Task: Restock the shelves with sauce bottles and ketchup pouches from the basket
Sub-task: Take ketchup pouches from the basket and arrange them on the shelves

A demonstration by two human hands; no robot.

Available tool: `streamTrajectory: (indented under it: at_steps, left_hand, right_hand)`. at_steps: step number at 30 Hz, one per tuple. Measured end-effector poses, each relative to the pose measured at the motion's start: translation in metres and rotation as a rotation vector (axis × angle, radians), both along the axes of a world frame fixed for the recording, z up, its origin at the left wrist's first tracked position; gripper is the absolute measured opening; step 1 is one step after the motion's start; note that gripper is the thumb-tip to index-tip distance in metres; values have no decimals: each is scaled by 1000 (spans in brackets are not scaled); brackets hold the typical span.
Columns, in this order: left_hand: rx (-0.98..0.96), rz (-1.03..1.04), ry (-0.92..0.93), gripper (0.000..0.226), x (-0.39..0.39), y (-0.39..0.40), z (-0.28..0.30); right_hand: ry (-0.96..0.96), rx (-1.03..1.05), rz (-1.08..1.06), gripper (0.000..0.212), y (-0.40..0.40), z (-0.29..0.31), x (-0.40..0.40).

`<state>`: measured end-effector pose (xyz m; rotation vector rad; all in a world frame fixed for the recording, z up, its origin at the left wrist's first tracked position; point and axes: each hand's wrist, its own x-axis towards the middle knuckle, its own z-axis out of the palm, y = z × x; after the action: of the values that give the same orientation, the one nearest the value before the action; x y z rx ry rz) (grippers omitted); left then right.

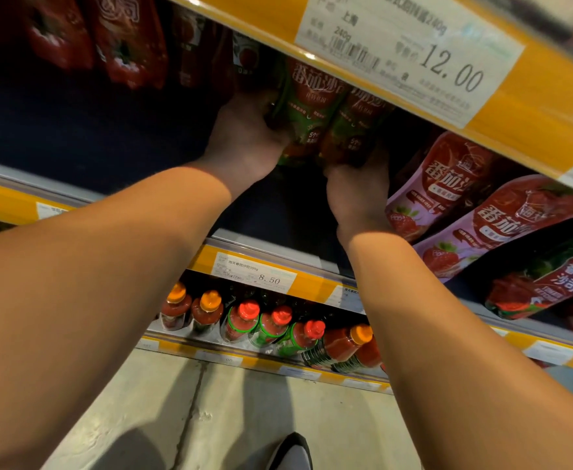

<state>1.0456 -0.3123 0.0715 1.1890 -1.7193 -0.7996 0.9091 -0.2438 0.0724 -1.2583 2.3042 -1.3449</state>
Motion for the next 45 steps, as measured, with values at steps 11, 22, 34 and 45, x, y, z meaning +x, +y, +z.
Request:
streamTrajectory:
  at_steps: [11, 22, 34, 45]
  left_hand:
    - [56, -123, -233, 42, 67, 17, 17]
    - [93, -93, -378, 46, 314, 173, 38]
    - [545, 587, -352, 31, 627, 400, -84]
    - [1018, 818, -161, 14, 664, 438, -184]
  right_hand:
    - [104, 211, 43, 35, 41, 35, 52]
    - [248, 282, 657, 58, 124, 59, 175]
    - [258, 245, 1151, 53, 191, 71, 396]
    - [406, 533, 1468, 57, 234, 33, 563]
